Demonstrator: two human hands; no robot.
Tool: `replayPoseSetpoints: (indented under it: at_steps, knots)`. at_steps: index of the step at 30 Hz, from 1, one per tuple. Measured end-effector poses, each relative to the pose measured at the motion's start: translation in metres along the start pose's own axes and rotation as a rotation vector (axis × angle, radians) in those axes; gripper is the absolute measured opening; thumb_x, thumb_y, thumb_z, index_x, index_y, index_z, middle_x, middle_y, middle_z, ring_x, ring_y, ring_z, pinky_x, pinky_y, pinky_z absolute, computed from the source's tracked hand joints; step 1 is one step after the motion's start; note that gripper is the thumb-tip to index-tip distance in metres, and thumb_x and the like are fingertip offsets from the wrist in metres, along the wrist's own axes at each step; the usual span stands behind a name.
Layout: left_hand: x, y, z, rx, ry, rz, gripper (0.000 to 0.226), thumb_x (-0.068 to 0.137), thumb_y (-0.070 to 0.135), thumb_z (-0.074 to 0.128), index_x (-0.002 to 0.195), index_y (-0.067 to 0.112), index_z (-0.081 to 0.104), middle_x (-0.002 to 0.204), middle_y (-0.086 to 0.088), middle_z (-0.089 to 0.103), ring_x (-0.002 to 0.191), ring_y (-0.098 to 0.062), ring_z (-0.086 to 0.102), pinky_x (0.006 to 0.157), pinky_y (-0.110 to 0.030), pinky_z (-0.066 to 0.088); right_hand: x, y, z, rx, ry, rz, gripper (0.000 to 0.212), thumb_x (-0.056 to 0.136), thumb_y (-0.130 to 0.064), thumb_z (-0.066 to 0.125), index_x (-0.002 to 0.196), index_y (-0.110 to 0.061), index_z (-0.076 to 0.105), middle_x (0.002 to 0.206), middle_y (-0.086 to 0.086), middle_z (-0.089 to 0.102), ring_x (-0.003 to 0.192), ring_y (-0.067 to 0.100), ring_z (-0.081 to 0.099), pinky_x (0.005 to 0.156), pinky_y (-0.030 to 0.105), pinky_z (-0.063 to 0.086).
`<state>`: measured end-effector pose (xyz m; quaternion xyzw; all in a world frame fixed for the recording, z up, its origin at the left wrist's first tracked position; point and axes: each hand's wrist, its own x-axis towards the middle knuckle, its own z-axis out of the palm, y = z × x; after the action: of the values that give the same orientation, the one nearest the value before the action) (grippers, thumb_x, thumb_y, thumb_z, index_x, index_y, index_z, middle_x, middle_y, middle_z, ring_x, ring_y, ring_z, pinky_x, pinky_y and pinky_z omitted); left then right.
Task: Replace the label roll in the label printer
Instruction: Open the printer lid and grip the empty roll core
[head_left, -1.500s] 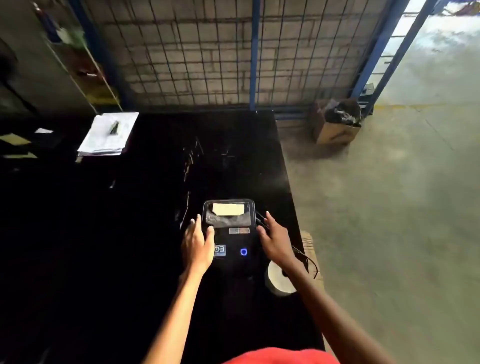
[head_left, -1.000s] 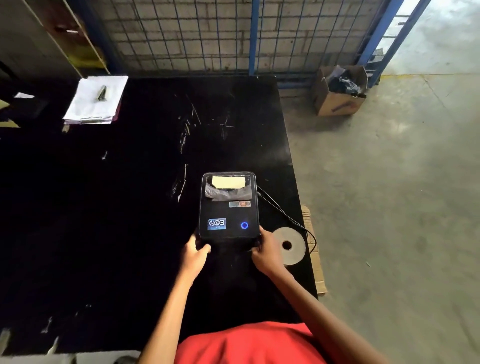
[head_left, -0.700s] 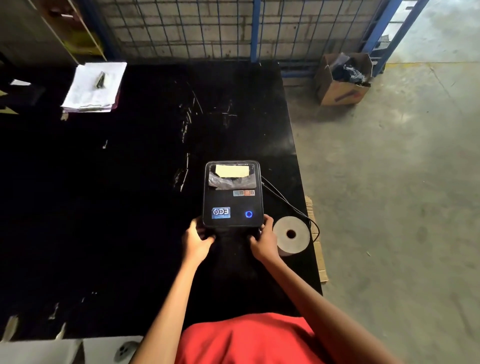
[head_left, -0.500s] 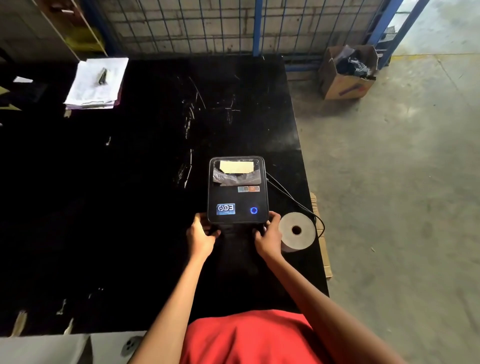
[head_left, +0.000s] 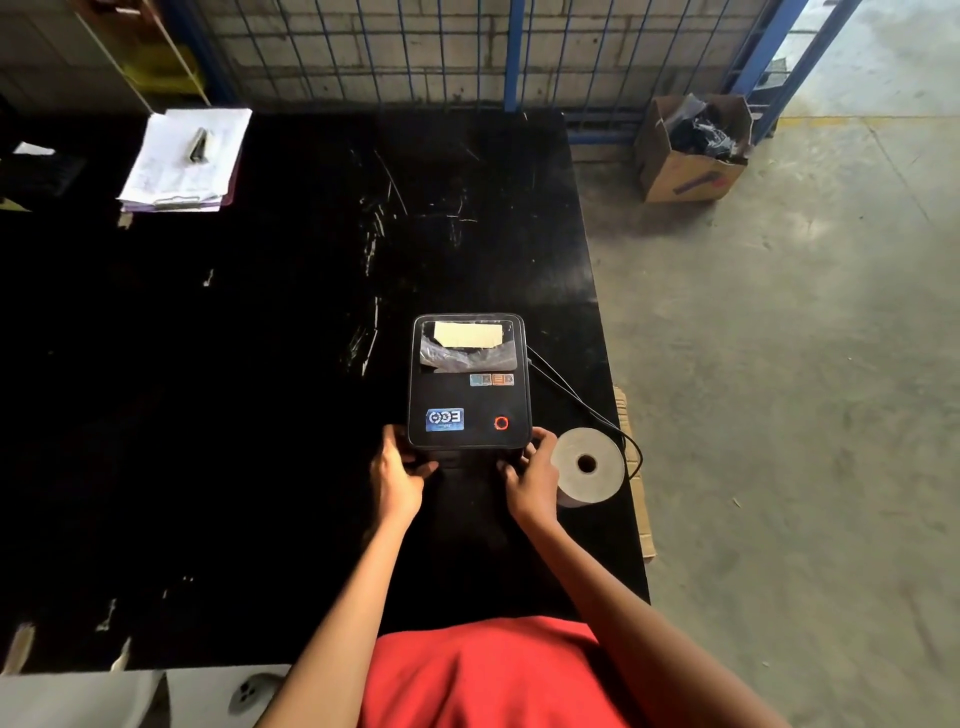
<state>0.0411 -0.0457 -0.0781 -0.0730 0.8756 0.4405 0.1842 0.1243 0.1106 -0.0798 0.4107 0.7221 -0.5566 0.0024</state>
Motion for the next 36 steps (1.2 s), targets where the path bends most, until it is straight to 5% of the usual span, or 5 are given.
replayPoseSetpoints:
  at_steps: [10,16,22,28,36]
  knots:
    - [-0.018,0.012,-0.016,0.090,-0.036,0.135,0.082,0.089,0.029,0.075,0.156,0.006,0.033,0.160,-0.019,0.036,0.150,-0.033,0.031,0.122,-0.046,0.029,-0.023,-0.032,-0.015,-0.106,-0.019,-0.144,0.069,0.098,-0.009,0.059,0.158,-0.021,0.026,0.167,0.009,0.025,0.152,0.025,0.029,0.122,0.040,0.027]
    - [-0.006,0.065,-0.034,-0.025,0.084,0.204,0.052,0.089,0.041,0.072,0.126,0.004,0.066,0.129,-0.013,0.067,0.122,-0.027,0.061,0.101,-0.033,0.048,-0.007,-0.089,-0.047,-0.123,0.006,-0.409,0.034,0.098,-0.019,0.063,0.131,-0.017,0.062,0.117,0.001,0.073,0.107,0.015,0.068,0.092,0.031,0.056]
    - [0.038,0.132,-0.048,-0.182,0.191,0.203,0.037,0.093,0.045,0.066,0.104,0.012,0.078,0.090,0.005,0.074,0.087,-0.011,0.067,0.070,-0.009,0.046,0.048,-0.154,-0.066,-0.121,0.154,-0.440,0.035,0.096,-0.034,0.067,0.119,-0.009,0.075,0.101,0.007,0.080,0.082,0.003,0.069,0.059,-0.006,0.040]
    - [0.084,0.162,-0.051,-0.321,0.099,0.134,0.025,0.100,0.035,0.057,0.098,0.019,0.075,0.101,-0.002,0.072,0.095,-0.013,0.063,0.087,-0.027,0.047,0.086,-0.188,-0.064,-0.078,0.166,-0.403,0.038,0.097,-0.032,0.064,0.126,-0.009,0.071,0.109,0.009,0.079,0.098,0.014,0.075,0.067,-0.001,0.041]
    - [0.099,0.169,-0.057,-0.450,-0.087,0.141,0.044,0.102,0.013,0.053,0.146,0.007,0.051,0.141,-0.009,0.062,0.131,-0.019,0.057,0.116,-0.032,0.040,0.106,-0.184,-0.061,0.036,0.040,-0.422,0.040,0.105,-0.026,0.052,0.141,-0.010,0.059,0.133,0.010,0.069,0.125,0.016,0.063,0.091,0.001,0.045]
